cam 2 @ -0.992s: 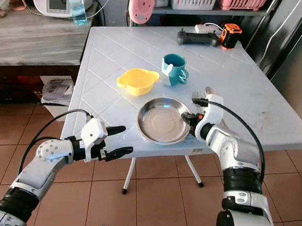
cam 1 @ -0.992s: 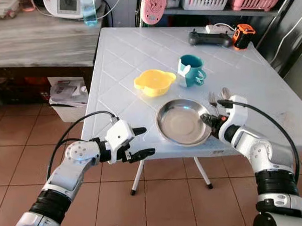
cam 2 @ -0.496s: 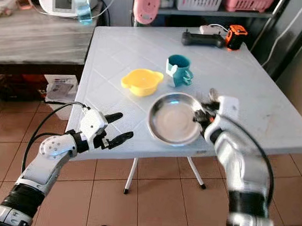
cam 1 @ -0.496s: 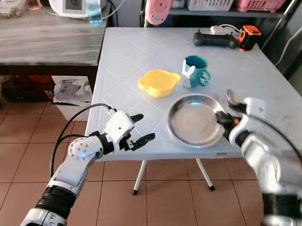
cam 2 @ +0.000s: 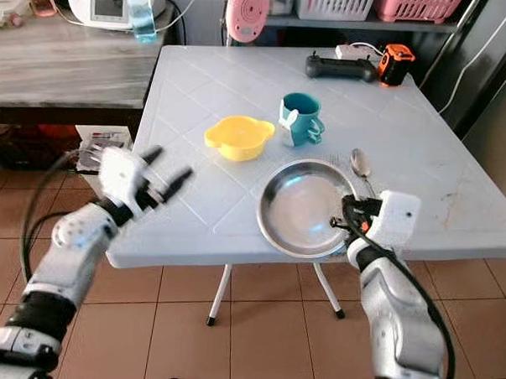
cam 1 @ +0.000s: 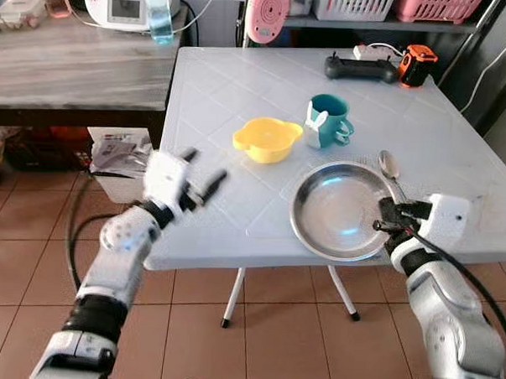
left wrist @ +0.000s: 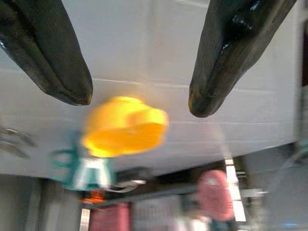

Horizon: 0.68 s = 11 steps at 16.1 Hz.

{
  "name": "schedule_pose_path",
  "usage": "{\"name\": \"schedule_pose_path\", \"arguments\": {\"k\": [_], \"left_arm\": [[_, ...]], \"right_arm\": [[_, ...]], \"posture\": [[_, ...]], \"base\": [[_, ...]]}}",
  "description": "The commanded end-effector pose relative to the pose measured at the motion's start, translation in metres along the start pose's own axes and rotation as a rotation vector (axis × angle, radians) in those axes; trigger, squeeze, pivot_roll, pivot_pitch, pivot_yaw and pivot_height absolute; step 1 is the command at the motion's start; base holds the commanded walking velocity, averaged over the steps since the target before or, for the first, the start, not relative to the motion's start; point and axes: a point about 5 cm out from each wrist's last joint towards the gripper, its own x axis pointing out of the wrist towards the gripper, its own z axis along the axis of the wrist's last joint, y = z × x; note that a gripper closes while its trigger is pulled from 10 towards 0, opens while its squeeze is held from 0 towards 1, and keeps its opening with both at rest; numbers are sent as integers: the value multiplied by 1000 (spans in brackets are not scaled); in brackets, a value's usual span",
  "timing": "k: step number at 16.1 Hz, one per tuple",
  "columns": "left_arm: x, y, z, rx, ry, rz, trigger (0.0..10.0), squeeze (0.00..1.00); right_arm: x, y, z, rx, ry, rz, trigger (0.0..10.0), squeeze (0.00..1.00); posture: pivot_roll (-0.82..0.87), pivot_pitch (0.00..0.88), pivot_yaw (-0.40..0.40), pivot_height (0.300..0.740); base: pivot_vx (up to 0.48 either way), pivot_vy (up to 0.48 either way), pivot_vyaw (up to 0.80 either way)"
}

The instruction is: Setting the table

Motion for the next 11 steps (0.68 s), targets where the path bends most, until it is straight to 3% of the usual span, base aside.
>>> {"name": "schedule_pose_path", "arguments": {"k": [1, 3, 9, 11], "left_arm": [[-1, 4, -3, -2, 15, 43, 10000, 0], [1, 7, -5, 36, 19, 163, 10000, 0], [8, 0, -9, -24, 17, 322, 10000, 0], [8, 0, -10, -42, 20, 372, 10000, 0]], "right_arm": [[-3, -1, 4, -28, -27, -20, 6902, 0], [-7, -2, 11, -69, -102, -77, 10000, 0], [-16, 22, 35, -168, -278, -114, 10000, 0], [-24, 25, 33, -161, -275, -126, 10000, 0]], "posture": [[95, 77, -35, 740], [96, 77, -37, 740], [89, 74, -32, 740], [88, 74, -34, 740]], "base": [[0, 0, 0], [0, 0, 0], [0, 0, 0], [0, 0, 0]]}}
